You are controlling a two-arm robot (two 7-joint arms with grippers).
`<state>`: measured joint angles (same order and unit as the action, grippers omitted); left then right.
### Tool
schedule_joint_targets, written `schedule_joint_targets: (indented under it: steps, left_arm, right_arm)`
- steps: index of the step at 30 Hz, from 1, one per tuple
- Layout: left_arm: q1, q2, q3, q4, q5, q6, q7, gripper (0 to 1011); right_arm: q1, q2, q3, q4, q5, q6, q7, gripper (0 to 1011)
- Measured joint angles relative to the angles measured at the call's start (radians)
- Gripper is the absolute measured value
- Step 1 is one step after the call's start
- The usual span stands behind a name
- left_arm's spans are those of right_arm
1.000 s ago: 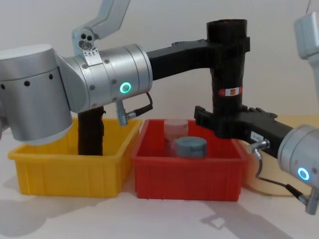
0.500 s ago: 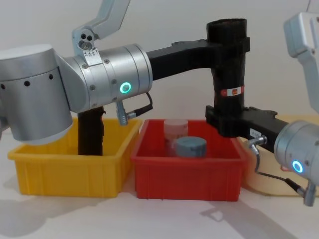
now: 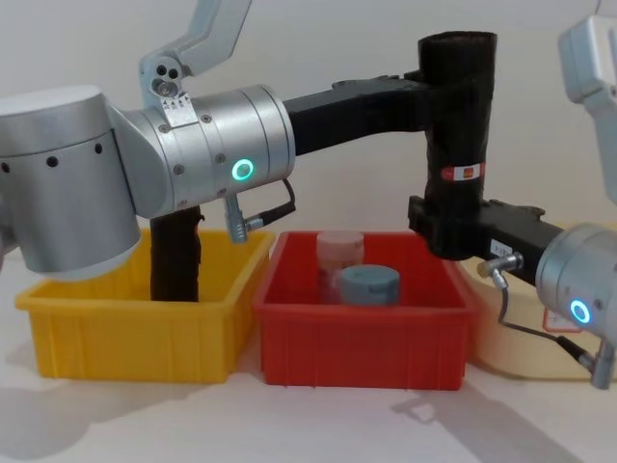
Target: Pick up the garbage bag with the one hand and transfer it to the other hand.
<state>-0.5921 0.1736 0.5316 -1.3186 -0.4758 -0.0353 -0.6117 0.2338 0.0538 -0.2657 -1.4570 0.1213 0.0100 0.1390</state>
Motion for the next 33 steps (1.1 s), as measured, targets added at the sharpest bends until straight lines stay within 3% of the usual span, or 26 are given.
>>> schedule_joint_targets:
  steps: [9,24,33]
  left_arm:
    - [0.000,0.000,0.000,0.000,0.000,0.000,0.000,1001]
    - [0.000,0.000,0.000,0.000,0.000,0.000,0.000,1001]
    - [0.000,0.000,0.000,0.000,0.000,0.000,0.000,1002]
  right_arm:
    - [0.003,-0.007,0.015,-0.002,0.004,0.002,0.003,489]
    - [0.066,-0.027,0.079,0.057,-0.005,0.049,-0.069,490]
    - [0.129,-0.034,0.145,0.117,-0.017,0.080,-0.146,489]
